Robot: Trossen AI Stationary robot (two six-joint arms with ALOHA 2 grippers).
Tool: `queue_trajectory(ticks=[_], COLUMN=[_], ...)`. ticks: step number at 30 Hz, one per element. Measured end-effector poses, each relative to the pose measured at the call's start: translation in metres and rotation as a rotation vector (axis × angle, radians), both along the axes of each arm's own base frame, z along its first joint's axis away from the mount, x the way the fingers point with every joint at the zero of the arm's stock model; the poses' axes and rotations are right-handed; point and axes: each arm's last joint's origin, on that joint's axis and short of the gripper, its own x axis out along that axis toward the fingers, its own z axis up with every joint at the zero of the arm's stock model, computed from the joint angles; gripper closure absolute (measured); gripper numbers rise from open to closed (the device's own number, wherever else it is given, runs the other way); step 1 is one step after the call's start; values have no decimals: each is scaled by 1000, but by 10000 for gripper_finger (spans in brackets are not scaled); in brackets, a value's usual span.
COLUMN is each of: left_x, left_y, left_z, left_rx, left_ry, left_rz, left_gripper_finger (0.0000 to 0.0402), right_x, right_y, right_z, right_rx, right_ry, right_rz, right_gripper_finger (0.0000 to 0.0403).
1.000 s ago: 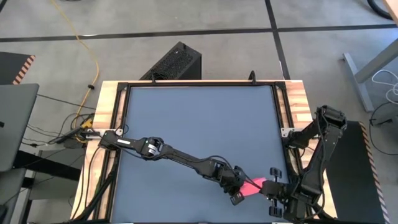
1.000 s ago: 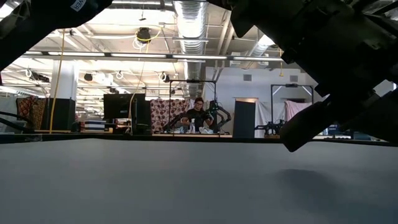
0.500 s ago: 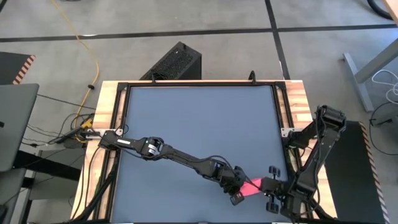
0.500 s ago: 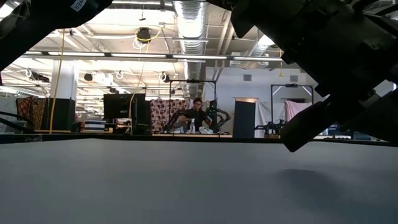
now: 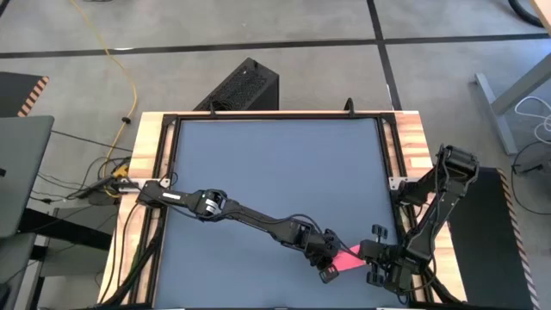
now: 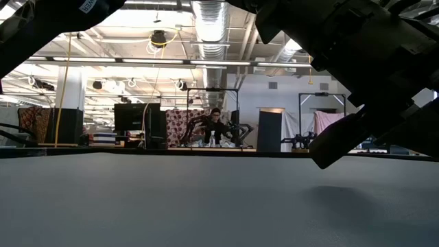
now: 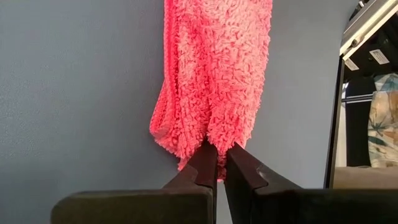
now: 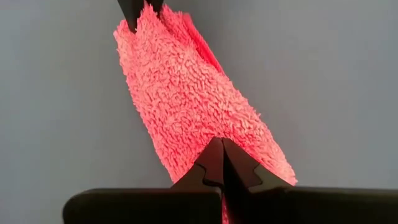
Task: Roll towel
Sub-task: Roll the pink towel, then move the pink towel to the left of the table
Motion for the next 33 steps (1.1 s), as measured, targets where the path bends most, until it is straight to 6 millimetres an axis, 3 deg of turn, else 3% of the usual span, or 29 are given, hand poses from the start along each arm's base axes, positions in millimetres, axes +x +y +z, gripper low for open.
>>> queue_trajectory(ticks=[16,23,28,33], left_x=[0,-2,-3,-3], left_y=[1,3,1,-2], left_z=[9,40,48,52], left_rx=[28,85,89,55], left_ry=[-31,-128,-173,-182], left_rz=[27,-30,-140,-171], left_gripper_finger=[395,394,367,308], right_x=[-4,-4,-3,-3], right_y=[0,-1,-1,-1], right_z=[-10,-10,-10,-10], right_rx=[54,47,54,57], right_ry=[29,39,44,49], right_rz=[21,21,19,14], right_gripper_finger=[386,384,360,340])
